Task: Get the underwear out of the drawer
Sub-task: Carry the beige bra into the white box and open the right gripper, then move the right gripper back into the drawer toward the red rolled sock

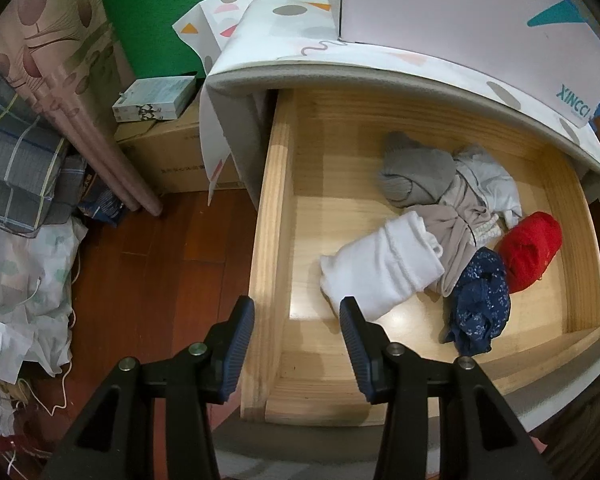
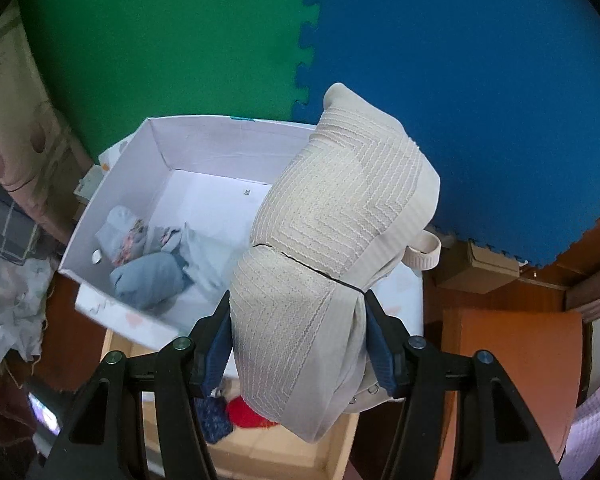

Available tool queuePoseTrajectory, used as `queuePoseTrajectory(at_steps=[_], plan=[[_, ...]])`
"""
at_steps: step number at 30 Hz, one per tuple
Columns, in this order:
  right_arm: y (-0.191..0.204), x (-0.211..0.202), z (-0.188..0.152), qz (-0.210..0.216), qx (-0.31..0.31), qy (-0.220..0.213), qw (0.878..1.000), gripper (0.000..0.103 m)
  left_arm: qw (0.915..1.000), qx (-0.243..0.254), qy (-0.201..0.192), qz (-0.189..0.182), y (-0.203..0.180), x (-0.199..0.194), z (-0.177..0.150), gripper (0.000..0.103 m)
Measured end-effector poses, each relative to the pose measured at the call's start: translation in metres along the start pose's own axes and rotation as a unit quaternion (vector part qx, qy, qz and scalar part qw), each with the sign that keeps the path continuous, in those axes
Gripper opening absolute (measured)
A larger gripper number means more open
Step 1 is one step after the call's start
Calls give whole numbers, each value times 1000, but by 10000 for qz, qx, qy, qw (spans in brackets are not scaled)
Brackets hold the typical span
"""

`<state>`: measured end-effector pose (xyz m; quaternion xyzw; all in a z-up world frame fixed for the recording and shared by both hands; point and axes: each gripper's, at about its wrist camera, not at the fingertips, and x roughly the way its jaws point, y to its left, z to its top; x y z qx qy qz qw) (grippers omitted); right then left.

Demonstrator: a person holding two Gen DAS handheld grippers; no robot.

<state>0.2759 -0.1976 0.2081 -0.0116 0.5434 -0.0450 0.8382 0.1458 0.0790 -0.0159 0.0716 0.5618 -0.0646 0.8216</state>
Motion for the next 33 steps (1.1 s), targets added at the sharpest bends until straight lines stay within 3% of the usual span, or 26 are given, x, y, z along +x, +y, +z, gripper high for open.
queuePoseTrajectory(at_steps=[10,18,22,27,33], plan=[[19,62,14,-20,-74,427,9991,57,10000,4,53,17,-2,3,0,45],[25,85,11,31,-90,629,9980,63,10000,-15,50,-13,-3,3,0,45],[25,80,8,-170,-176,482,9985,71,10000,17,33,4,-4,2,0,45],[13,51,4,88,9,267,9996,72,10000,52,13,25,-6,1,-1,45],[9,22,-21,391,-250,254,9986,72,10000,48,-40,19,-5,-1,-1,45]])
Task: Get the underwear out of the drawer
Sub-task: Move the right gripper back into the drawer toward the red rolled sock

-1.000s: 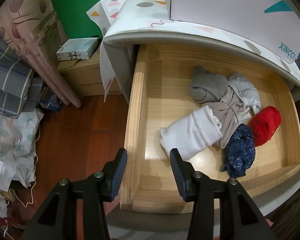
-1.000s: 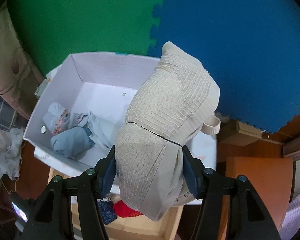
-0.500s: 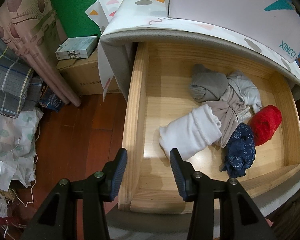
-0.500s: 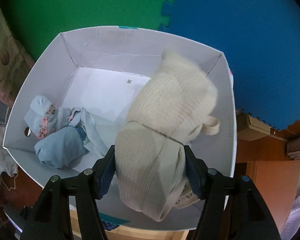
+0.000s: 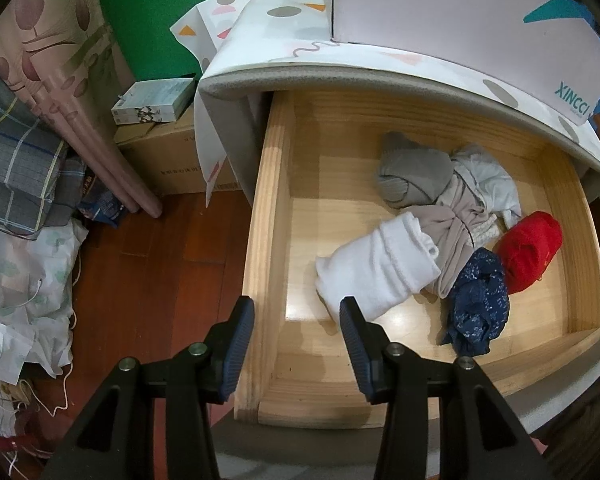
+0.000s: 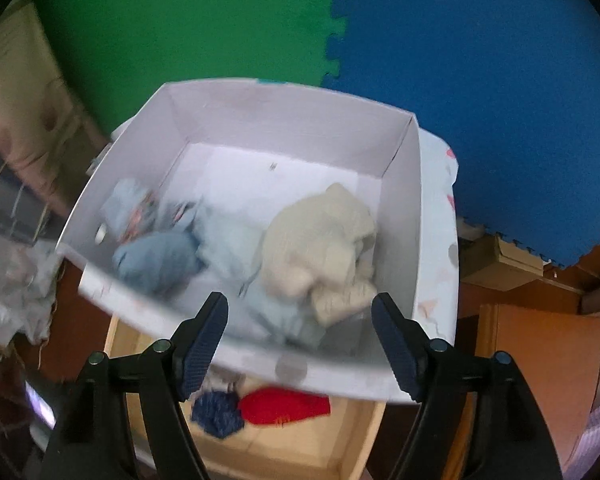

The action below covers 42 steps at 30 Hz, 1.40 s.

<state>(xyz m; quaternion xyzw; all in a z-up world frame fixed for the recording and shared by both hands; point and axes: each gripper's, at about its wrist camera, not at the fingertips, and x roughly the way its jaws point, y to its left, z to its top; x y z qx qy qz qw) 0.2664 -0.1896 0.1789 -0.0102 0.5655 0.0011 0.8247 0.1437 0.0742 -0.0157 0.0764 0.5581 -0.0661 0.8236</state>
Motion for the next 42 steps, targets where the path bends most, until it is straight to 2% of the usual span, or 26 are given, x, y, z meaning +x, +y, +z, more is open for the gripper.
queuePoseTrajectory(at_steps=[6,14,25,33,42], plan=[[-2,-10,-49,248,-168,187,9994,72,10000,25,-90,27,0,-4,-1,45],[-1,-5,-106,476,-305,496,9972,72,9999,3,-108,39,2,-5,-1,45],[-5,27,-165,597,-252,1006,9928,72,9999,52,-147,50,0,-6,-1,45],[8,87,-184,759,-321,1495,9853,72,9999,63,-142,-61,-1,-6,-1,45],[15,134,-170,619,-893,1686,9797,72,9998,156,-45,-144,-7,-2,-1,45]])
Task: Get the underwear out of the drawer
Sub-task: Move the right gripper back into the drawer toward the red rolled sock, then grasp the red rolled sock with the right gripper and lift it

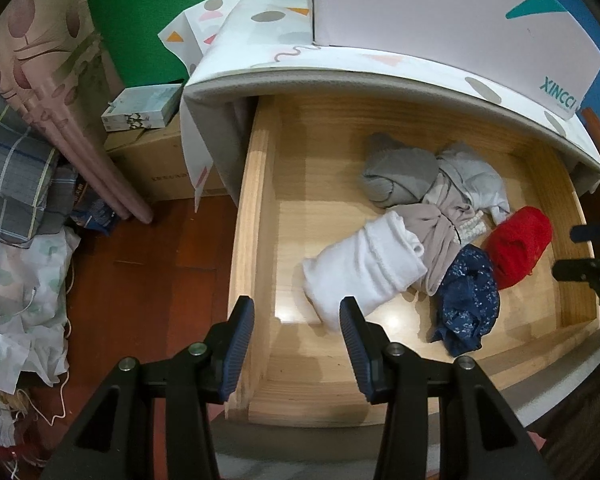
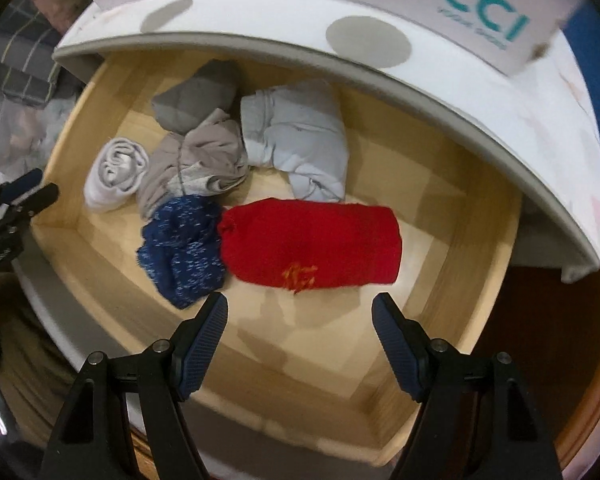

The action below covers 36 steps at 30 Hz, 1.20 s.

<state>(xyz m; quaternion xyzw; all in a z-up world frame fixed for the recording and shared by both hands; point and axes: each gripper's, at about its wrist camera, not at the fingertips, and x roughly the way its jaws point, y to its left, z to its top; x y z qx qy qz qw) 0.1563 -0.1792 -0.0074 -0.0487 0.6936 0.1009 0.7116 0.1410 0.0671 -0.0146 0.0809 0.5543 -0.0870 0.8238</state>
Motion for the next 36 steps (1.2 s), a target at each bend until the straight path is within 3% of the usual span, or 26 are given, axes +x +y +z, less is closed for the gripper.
queuePoseTrajectory(at_steps=[14,23,36], plan=[[10,28,22,-326,-678,70,9971,76,9997,185,145,82,-10,6,-1,45],[15,47,32,-309,-862,140,9957,85,9995,241,193,81,-12,8,0,45],[6,76,33,-60,-677,318,9972,89,9994,273,197,97,-13,9,0,45]])
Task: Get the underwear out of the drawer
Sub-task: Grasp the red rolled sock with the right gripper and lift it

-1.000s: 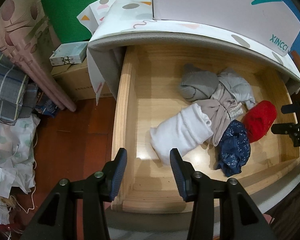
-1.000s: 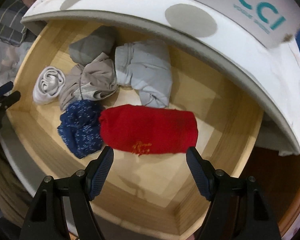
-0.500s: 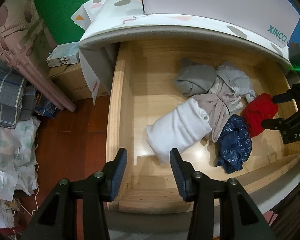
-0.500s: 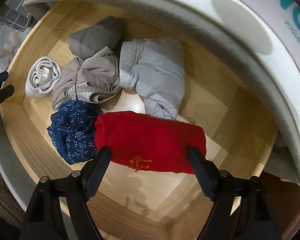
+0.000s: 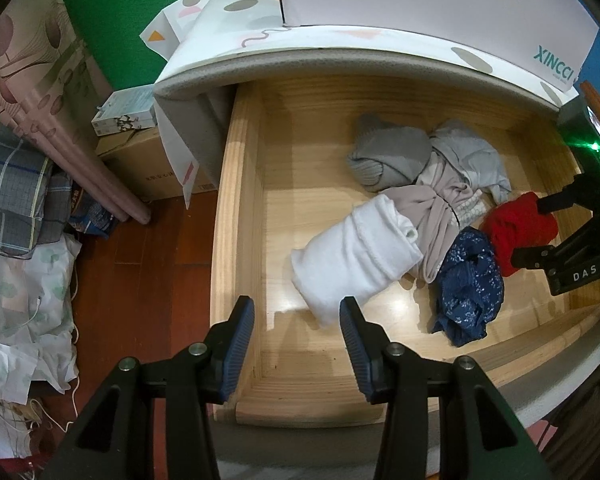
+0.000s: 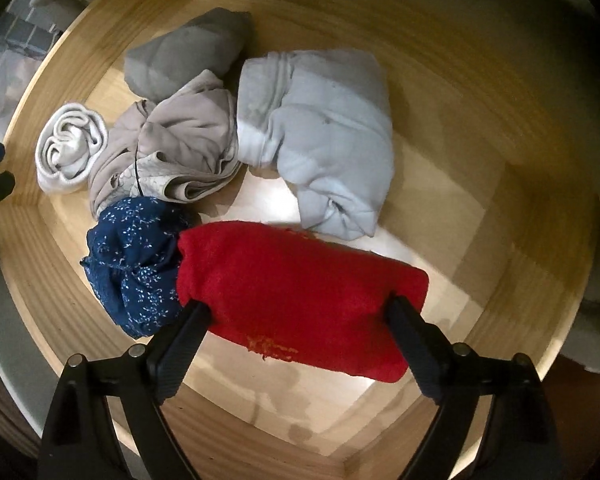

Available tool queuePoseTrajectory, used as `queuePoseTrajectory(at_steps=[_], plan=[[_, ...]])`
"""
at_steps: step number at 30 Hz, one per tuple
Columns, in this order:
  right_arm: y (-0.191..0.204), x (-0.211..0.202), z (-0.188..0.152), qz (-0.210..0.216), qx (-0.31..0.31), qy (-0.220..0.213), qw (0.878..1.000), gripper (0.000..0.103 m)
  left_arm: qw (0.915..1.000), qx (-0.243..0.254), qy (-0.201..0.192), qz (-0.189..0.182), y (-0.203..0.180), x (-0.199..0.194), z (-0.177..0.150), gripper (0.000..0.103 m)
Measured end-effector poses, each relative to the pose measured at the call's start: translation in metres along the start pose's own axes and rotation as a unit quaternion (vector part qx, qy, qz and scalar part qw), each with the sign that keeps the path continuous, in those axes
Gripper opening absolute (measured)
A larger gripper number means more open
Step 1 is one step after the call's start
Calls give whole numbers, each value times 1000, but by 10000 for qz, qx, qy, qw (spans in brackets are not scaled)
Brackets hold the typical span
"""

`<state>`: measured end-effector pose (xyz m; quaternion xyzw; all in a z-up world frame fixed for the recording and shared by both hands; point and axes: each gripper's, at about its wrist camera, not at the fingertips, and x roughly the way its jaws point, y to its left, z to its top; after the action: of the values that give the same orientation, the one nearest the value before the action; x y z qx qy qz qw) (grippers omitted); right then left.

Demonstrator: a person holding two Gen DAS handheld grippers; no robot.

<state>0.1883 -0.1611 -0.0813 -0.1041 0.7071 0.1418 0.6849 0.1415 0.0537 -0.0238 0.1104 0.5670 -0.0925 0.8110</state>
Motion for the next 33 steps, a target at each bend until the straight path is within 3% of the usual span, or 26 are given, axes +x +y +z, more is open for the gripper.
queuePoseTrajectory(at_steps=[6,8,10,15,21,23,24,27,33], plan=[[3,9,-10,-133,-44,300,9995,88,10000,30,-24,13,-1,-1,-1,45],[7,20,-17,-455,-117,559,9973,88,10000,33,-27,15,-1,-1,-1,45],[13,22,-20,-623,-226,521,9964,88,10000,18,-42,4,-1,-1,-1,45],[12,7,-20,-532,-274,296,9978,87,10000,12,-52,-16,1,-2,-1,45],[5,7,-1,-619,-293,105,9976,87,10000,-10,-47,-22,1,-2,-1,45],[4,11,1,-577,-228,74,9980,84,10000,-4,-42,-25,1,-2,-1,45],[0,10,0,-544,-196,44,9983,75,10000,-6,-41,-31,1,-2,-1,45],[2,9,-1,-442,-92,67,9990,65,10000,9,-20,-29,0,-2,-1,45],[0,15,-18,-415,209,357,9983,58,9999,59,67,-112,-2,1,-1,45]])
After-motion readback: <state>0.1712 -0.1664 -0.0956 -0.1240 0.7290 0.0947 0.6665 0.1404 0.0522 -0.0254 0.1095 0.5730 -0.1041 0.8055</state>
